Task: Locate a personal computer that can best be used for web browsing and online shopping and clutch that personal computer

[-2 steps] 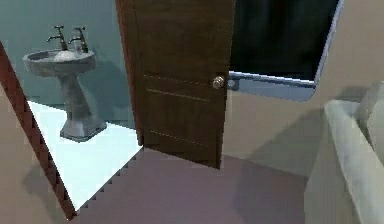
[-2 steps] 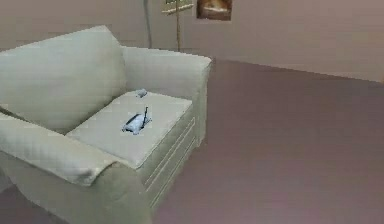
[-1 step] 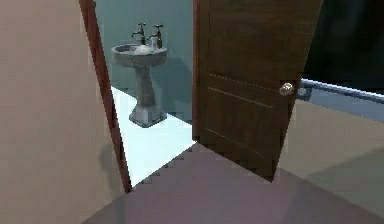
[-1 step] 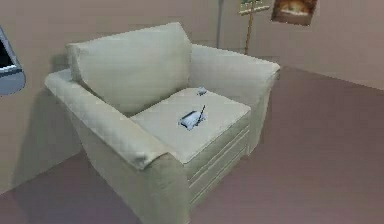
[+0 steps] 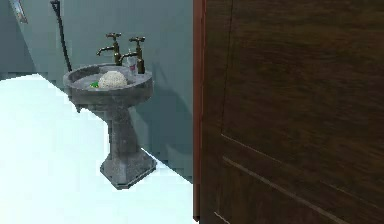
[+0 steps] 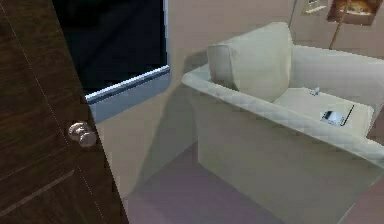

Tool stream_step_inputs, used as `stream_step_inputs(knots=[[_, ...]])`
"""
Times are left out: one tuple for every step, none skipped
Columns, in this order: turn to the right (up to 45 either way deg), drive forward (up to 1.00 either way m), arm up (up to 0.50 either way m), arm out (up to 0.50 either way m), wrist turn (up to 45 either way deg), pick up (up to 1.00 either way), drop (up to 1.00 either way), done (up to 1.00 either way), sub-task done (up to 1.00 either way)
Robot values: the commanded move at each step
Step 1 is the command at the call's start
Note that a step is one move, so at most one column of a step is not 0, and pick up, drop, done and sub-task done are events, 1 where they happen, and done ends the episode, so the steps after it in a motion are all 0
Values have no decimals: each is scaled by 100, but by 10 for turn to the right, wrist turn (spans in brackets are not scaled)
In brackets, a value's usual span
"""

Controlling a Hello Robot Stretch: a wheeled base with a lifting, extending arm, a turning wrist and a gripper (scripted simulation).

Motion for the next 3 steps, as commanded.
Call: stream_step_inputs(knots=[[-60, 0, 0, 0, 0, 0, 0, 0, 0], [0, 50, 0, 0, 0, 0, 0, 0, 0], [-450, 0, 0, 0, 0, 0, 0, 0, 0]])
